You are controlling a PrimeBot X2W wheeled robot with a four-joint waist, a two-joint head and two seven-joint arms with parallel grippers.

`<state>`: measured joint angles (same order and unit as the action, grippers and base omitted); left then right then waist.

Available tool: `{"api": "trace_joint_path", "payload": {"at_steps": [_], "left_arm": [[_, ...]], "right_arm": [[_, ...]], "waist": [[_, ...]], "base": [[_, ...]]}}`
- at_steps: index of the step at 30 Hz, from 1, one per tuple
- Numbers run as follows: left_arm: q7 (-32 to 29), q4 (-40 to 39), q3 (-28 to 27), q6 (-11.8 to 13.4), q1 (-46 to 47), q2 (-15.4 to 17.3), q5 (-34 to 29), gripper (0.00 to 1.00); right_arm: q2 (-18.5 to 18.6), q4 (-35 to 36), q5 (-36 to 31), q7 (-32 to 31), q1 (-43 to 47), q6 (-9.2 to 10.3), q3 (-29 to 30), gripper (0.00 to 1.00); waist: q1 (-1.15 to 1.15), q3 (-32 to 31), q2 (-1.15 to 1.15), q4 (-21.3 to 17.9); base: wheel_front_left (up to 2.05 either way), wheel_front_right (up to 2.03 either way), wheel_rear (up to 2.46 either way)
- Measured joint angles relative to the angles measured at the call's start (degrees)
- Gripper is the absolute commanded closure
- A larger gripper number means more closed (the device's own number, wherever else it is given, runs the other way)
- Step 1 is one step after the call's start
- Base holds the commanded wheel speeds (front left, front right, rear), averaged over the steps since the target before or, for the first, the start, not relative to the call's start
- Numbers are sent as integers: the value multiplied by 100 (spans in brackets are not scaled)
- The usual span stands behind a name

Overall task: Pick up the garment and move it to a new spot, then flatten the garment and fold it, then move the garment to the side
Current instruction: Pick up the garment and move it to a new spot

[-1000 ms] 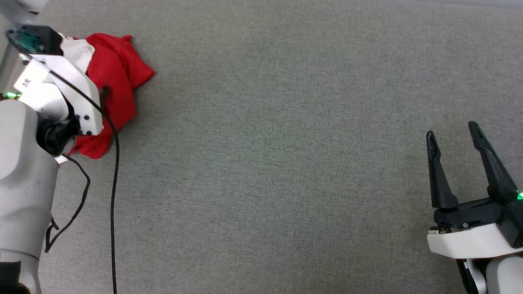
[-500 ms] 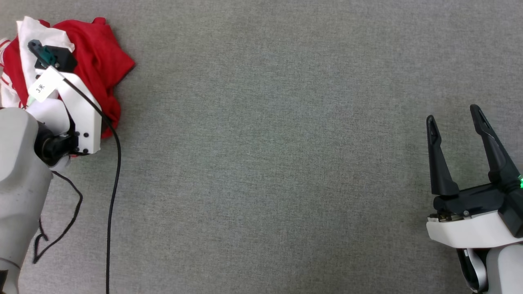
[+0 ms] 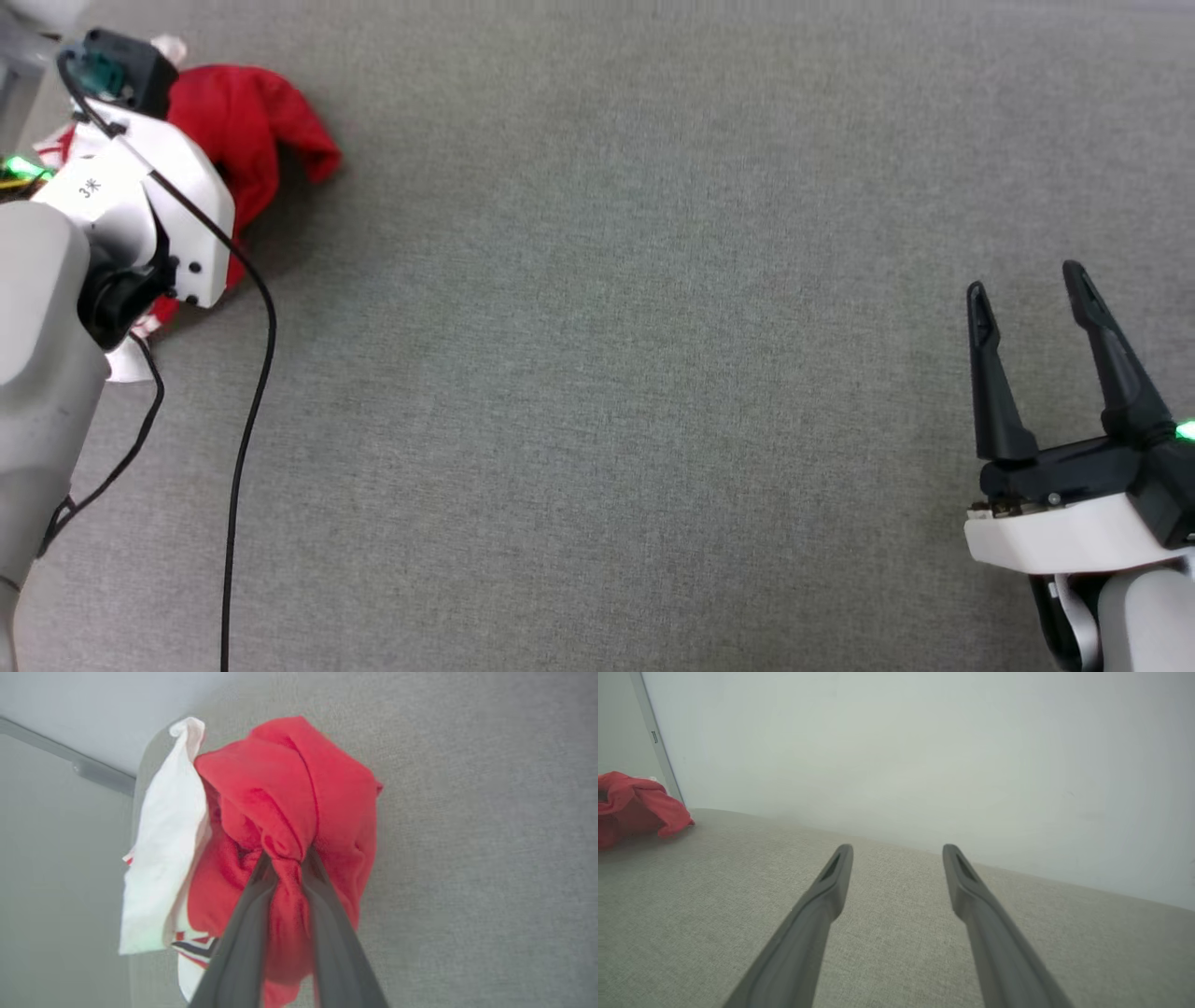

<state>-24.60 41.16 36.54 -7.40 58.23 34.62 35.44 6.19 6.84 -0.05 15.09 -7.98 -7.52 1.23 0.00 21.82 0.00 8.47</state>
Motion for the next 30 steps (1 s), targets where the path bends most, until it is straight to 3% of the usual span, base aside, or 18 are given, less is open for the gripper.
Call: {"api": "trace_joint_path", "payload": {"at_steps": [6,12,21,30], "left_arm": [[405,-422,449,0,276,-27,-144,100],[668,-1131,1034,0,498,-311,-270,100],[1039,-1673,1897,0,593,-1082,-197,100],[1403,-1560,2996,0,521,-1989,77,100]], "right_arm": [[-122,-80,53,-1,111,0,-4,0],[-236,-129,89,0,221,0,38,0],[-299,-114,120,0,274,0,230,0],[-319,-104,319,-1,270,0,391,0]], "waist": [[-1,-378,0,-59],[0,-653,0,-389],[0,-769,0,-1024],[0,-638,0,-1620]], "base": [[0,0,0],[0,0,0],[0,0,0],[0,0,0]]}}
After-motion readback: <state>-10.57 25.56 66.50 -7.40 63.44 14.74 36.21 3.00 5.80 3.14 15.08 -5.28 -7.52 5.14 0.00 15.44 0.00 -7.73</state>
